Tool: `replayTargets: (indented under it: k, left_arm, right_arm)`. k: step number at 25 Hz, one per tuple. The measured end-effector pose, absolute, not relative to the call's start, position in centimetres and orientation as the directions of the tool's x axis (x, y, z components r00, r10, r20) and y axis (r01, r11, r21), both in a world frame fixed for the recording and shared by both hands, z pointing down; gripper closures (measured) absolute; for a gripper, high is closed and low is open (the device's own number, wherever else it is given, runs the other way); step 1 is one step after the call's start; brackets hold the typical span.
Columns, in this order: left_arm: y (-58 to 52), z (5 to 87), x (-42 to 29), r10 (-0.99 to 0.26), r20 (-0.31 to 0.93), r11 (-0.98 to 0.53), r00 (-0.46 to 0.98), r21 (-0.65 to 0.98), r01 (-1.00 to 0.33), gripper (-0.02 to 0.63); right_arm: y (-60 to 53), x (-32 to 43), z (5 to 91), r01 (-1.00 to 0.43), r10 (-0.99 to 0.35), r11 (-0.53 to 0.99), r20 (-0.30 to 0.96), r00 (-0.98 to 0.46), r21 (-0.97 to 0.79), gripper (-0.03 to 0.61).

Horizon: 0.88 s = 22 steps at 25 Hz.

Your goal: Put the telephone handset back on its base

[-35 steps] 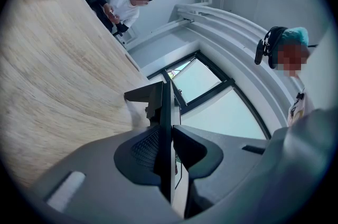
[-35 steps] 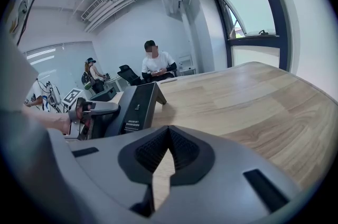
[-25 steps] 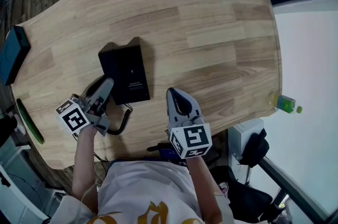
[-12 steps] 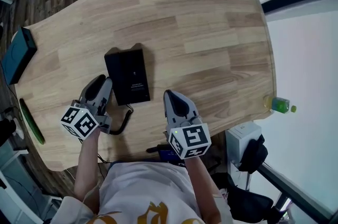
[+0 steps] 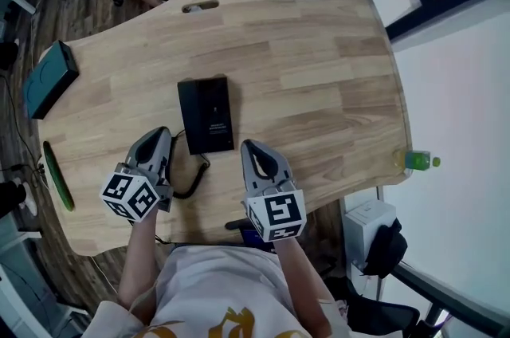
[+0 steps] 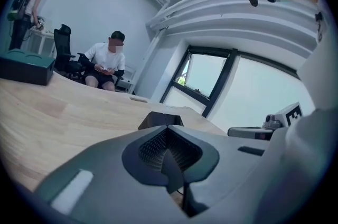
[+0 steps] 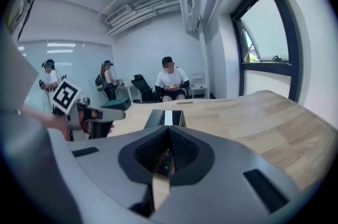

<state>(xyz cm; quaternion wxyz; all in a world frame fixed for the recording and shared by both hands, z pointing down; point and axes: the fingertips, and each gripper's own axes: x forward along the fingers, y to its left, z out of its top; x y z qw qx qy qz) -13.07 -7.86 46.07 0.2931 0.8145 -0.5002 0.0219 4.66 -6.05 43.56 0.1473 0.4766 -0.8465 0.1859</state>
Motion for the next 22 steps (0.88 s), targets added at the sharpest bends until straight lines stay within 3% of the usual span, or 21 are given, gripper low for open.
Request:
replayTargets:
  k: [3,7,22]
  left_arm:
    - [-6.4,44.7,-13.1,-0.815,0.331,-0.319,0.476,0.429,-0.845,0.611]
    - [-4.5,43.1,-13.3,-0.830,0.330,-0.319,0.450,0.381,-0.868,0.612]
    - [-1.2,38.8,-12.5,-0.873,0.245,-0.355,0.421,0.271,-0.895,0.612]
  right_arm:
    - [-5.7,4.8,42.3,-0.870,-0.780,0.421,0.387,-0.492,-0.257,0.575]
    - [-4.6,4.0,41.9,-0.876,-0.775,0.454,0.413,-0.478,-0.162,0.575]
    - [-1.4,4.6,38.1,-0.894,-0.835,0.440,0.330,-0.441,-0.084,0.575]
